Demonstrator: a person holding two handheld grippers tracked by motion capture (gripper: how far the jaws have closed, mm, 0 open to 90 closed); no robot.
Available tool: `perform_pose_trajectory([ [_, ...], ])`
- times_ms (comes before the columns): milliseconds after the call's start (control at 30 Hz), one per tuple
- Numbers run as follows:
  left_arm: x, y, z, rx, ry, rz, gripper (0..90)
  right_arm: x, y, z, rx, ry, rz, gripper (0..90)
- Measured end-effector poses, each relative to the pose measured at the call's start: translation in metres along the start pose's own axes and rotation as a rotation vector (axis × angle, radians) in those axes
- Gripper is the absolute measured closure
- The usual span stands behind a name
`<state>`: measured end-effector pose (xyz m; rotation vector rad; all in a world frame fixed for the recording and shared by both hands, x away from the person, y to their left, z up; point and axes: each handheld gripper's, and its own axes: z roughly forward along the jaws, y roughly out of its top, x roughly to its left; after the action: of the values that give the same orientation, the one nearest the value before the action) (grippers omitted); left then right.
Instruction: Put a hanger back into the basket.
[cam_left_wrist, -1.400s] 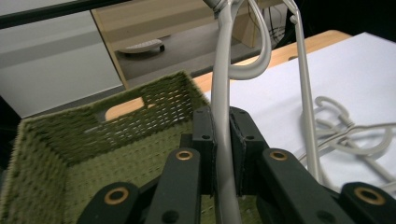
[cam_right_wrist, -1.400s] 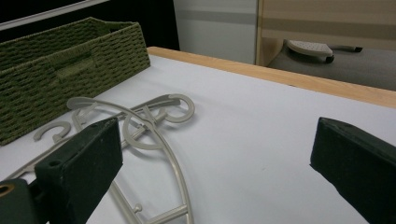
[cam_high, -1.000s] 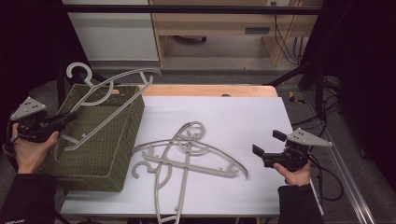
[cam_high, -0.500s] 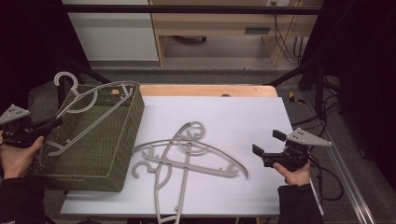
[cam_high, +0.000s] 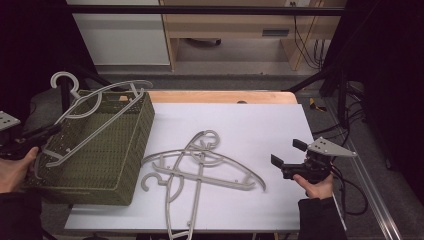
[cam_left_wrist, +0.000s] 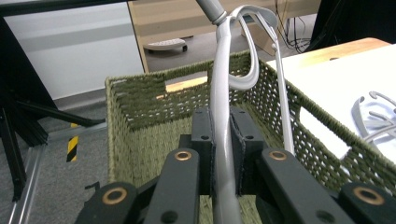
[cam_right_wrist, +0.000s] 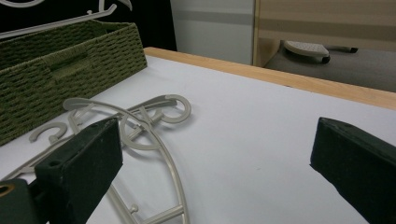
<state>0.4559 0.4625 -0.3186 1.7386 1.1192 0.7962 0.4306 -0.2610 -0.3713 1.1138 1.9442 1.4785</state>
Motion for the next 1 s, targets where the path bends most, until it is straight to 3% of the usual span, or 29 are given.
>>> perform_pose_trajectory([
  [433,0.014,-0.021,-0.007,0.040,-0.009,-0.006,81.2,0.000,0.000,0.001,0.004,-0.001,0.000,2.4],
  [700,0.023,-0.027,0.000,0.046,0.001,-0.045,81.2,0.001,0.000,0.001,0.004,-0.002,-0.001,2.4],
  [800,0.025,-0.028,0.001,0.068,0.022,-0.038,81.1,0.001,0.000,0.001,0.007,-0.001,0.001,2.4],
  [867,0.024,-0.028,0.006,0.110,0.045,-0.032,81.0,0.001,0.000,0.001,0.005,-0.001,0.000,2.5],
  [1000,0.016,-0.026,0.019,0.139,0.045,-0.012,81.0,0.001,-0.001,0.001,0.007,0.003,-0.003,2.5],
])
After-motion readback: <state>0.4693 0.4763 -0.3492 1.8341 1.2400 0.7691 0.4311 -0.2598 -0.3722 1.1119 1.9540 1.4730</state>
